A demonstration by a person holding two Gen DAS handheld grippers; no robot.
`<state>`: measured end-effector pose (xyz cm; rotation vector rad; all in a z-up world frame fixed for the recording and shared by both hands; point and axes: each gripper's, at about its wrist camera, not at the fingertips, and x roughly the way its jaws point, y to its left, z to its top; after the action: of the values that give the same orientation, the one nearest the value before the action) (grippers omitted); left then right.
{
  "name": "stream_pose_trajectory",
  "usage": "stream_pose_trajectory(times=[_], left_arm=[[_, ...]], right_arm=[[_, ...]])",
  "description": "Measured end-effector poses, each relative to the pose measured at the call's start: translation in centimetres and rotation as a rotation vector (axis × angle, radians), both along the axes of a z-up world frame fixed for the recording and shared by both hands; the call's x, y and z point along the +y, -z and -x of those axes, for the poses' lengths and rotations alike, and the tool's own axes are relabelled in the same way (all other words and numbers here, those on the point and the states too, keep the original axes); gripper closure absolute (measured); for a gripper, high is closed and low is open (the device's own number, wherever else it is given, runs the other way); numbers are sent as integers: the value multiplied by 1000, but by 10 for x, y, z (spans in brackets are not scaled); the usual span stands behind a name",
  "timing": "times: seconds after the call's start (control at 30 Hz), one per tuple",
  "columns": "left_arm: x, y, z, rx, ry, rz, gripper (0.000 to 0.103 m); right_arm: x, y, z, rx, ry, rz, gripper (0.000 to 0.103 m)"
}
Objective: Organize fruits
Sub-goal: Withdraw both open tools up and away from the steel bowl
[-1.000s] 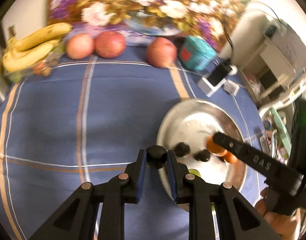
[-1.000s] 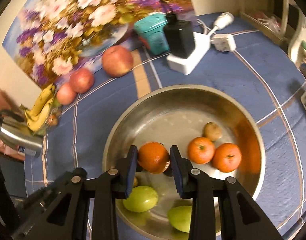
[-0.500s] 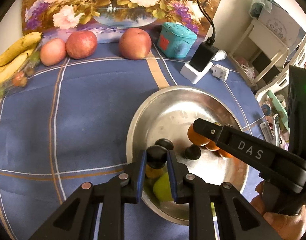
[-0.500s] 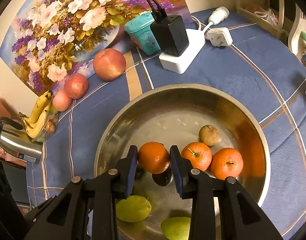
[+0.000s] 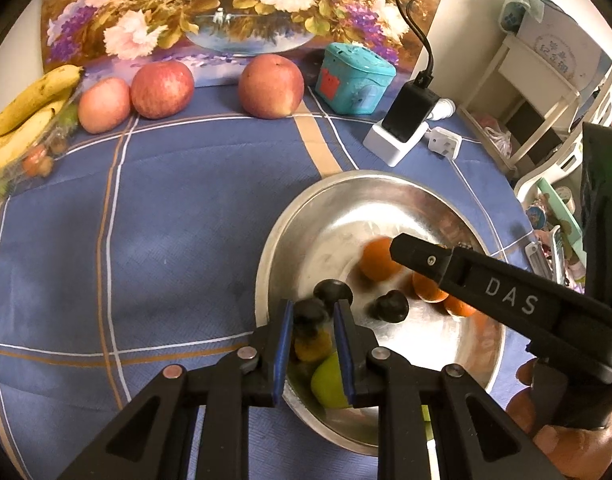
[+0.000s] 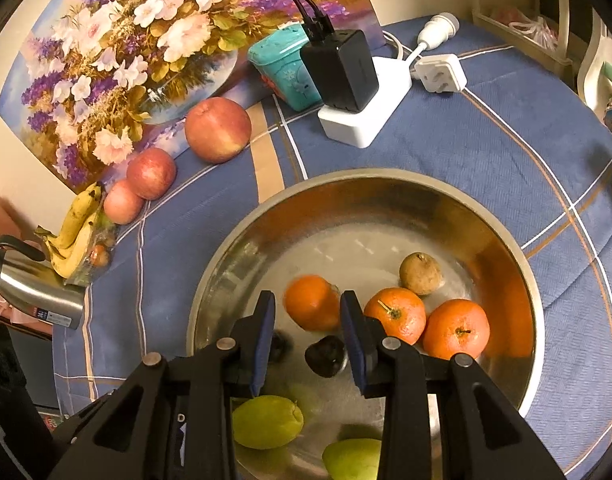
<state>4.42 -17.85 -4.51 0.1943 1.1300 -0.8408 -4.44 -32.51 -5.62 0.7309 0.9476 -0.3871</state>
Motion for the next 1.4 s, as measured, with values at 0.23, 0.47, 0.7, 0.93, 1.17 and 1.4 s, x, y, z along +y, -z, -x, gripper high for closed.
stream_pose_trajectory(times=[0.23,0.47,0.7,0.93,1.17,1.4], left_arm=[[1,0,-1,6,-8,-1,79],[14,0,-15,18,-88,-8,78],[52,8,-48,23,-316,-67,4],[86,12,-68,-6,-455,-109,0],[93,15,-76,-47,-469,-168,0],[91,14,-78,-68,-463,-209,0]], right_arm=[[0,-5,1,-4,-4,12,68],[3,-4,-2,23,-23,27,67],[9,-2,-7,66,-48,79,36],[20,-1,-13,91,-91,134,21],[29,-2,-17,107,-125,191,6],[34,-4,-18,96,-139,225,6]])
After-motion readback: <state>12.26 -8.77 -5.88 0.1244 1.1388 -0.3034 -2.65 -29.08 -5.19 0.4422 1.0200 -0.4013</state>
